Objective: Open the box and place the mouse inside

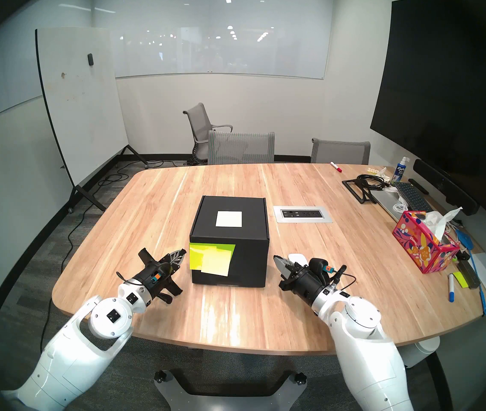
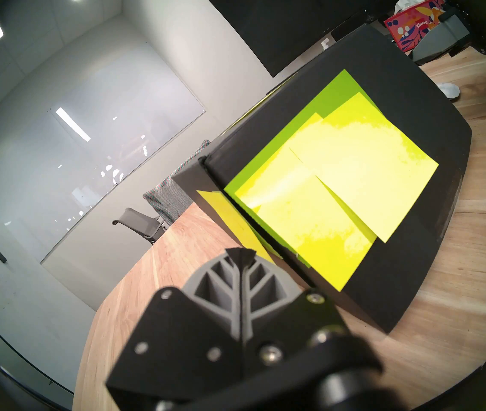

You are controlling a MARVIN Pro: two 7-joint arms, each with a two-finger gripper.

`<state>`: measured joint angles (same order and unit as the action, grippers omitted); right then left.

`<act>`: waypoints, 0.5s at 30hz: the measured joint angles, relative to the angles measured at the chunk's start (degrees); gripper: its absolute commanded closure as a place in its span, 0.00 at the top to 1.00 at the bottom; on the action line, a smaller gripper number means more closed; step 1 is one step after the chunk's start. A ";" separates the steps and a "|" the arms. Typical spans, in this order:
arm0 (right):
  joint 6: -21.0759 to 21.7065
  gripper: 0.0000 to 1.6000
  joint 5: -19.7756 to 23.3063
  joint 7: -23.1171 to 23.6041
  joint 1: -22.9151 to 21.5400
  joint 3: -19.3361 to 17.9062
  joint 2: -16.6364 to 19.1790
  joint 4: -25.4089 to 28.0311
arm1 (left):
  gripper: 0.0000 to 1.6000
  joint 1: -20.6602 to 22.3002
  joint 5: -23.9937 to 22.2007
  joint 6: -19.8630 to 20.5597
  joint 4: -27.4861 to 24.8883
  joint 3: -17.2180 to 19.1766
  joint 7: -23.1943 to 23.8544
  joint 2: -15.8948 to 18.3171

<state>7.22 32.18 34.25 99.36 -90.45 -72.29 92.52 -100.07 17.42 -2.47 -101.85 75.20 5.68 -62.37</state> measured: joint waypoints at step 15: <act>0.01 0.00 -0.03 0.02 0.00 -0.02 -0.03 0.00 | 0.00 0.00 0.00 0.00 0.00 0.00 0.00 0.00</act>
<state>7.23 32.15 34.27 99.36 -90.47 -72.32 92.52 -100.07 17.42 -2.47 -101.85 75.20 5.68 -62.37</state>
